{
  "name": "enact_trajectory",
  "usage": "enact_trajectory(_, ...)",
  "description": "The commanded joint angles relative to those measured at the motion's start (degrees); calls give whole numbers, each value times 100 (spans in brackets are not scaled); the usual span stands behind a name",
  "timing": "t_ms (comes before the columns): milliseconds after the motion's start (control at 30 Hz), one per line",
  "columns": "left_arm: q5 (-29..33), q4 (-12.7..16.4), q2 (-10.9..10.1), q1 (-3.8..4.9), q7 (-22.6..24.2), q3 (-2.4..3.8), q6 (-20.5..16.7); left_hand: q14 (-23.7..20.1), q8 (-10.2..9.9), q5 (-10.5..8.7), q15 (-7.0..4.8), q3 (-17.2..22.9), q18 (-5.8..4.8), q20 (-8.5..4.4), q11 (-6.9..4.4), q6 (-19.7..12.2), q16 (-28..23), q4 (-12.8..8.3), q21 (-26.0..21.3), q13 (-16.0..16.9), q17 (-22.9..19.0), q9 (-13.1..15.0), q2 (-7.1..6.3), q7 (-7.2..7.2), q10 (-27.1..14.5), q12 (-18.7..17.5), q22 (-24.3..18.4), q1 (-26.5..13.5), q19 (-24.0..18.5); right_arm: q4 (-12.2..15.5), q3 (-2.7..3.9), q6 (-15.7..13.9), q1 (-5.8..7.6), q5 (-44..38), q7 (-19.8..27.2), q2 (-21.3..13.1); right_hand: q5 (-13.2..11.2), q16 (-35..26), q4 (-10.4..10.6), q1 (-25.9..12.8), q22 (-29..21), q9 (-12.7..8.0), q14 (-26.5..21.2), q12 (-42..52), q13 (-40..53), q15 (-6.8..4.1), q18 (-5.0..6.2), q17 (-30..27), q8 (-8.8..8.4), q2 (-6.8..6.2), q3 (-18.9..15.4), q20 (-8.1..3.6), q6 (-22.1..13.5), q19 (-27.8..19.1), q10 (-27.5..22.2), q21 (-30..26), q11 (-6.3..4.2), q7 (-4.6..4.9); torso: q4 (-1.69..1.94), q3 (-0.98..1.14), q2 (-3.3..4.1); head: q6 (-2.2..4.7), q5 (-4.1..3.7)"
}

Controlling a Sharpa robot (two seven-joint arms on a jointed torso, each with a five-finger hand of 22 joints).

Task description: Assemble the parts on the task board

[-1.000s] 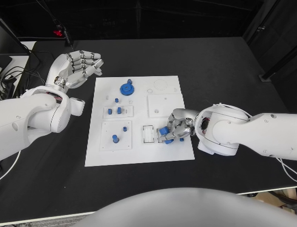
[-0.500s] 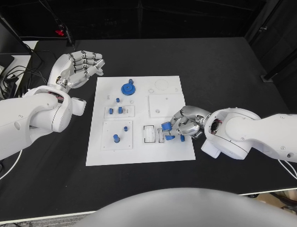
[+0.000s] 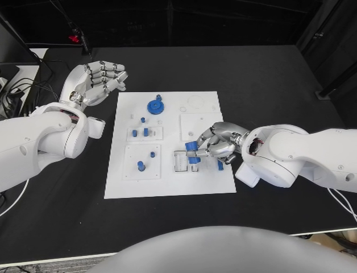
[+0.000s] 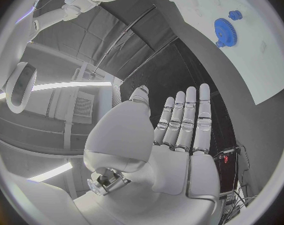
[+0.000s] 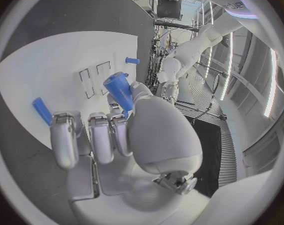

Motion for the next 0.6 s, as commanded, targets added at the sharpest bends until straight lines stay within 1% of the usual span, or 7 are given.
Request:
enact_trajectory(33, 15, 7, 14, 8, 15, 5, 36, -54, 27, 32, 4, -49, 50, 0, -6, -49, 17, -4, 32, -5, -14, -5, 57, 334, -55, 36, -6, -21, 35, -94, 2, 395, 14, 355, -117, 99, 1, 14, 70, -137, 1510, 2, 595, 15, 1508, -17, -42, 1509, -58, 24, -22, -36, 502, 618, 595, 19, -39, -433, 5, -3, 2, 0, 40)
enact_trajectory(100, 15, 8, 16, 8, 15, 5, 34, -54, 27, 32, 4, -49, 50, 0, -6, -49, 17, -4, 32, -5, -14, -5, 57, 334, -55, 36, -6, -21, 35, -157, 1, 484, 16, 308, -219, 164, -21, 14, 91, -163, 1510, 3, 595, 15, 1508, -15, -42, 1509, -93, -1, -55, -34, 514, 618, 595, 19, -37, -431, 5, -3, 3, 0, 51)
enact_trajectory(167, 15, 7, 17, 8, 14, 5, 32, -54, 27, 32, 4, -49, 50, 0, -6, -49, 18, -4, 32, -5, -14, -5, 57, 334, -55, 36, -6, -21, 35, -219, 1, 561, 17, 238, -333, 228, -38, 14, 102, -172, 1510, 4, 595, 15, 1508, -13, -42, 1509, -109, 2, -64, -34, 523, 618, 595, 19, -37, -432, -4, -3, 2, 0, 70)
enact_trajectory(200, 15, 6, 17, 8, 13, 5, 30, -54, 27, 32, 4, -49, 50, 0, -6, -49, 18, -4, 32, -5, -14, -5, 57, 334, -55, 36, -6, -21, 35, -250, 1, 598, 17, 196, -398, 262, -43, 14, 103, -171, 1510, 5, 595, 15, 1508, -13, -42, 1509, -113, 3, -65, -33, 525, 618, 595, 19, -37, -432, -21, -3, -1, 0, 88)
enact_trajectory(333, 15, 7, 17, 8, 15, 5, 32, -54, 27, 32, 4, -49, 50, 0, -6, -49, 18, -4, 32, -5, -14, -5, 57, 334, -55, 36, -6, -21, 35, -346, -1, 677, 17, 25, -642, 377, -98, 14, 123, -179, 1510, 7, 595, 15, 1508, -10, -42, 1509, -155, 13, -84, -31, 545, 618, 595, 19, -36, -431, -11, -1, -2, 0, 79)
enact_trajectory(433, 15, 6, 16, 8, 15, 5, 34, -54, 27, 32, 4, -49, 50, 0, -6, -49, 18, -4, 32, -5, -14, -5, 57, 334, -55, 36, -6, -21, 35, -392, -1, 665, 17, -103, -753, 445, -114, 14, 150, -207, 1510, 8, 595, 15, 1508, -8, -42, 1509, -182, 21, -105, -30, 558, 618, 595, 19, -34, -427, -15, 1, -7, 0, 87)
enact_trajectory(600, 15, 10, 13, 8, 16, 5, 40, -54, 27, 32, 4, -49, 50, 0, -6, -49, 18, -4, 32, -5, -14, -5, 57, 334, -55, 36, -6, -21, 35, -419, -2, 618, 15, -222, -843, 493, -116, 14, 160, -216, 1510, 9, 595, 15, 1508, -7, -42, 1509, -192, 29, -110, -29, 564, 618, 595, 19, -33, -427, -9, 0, -2, 0, 85)
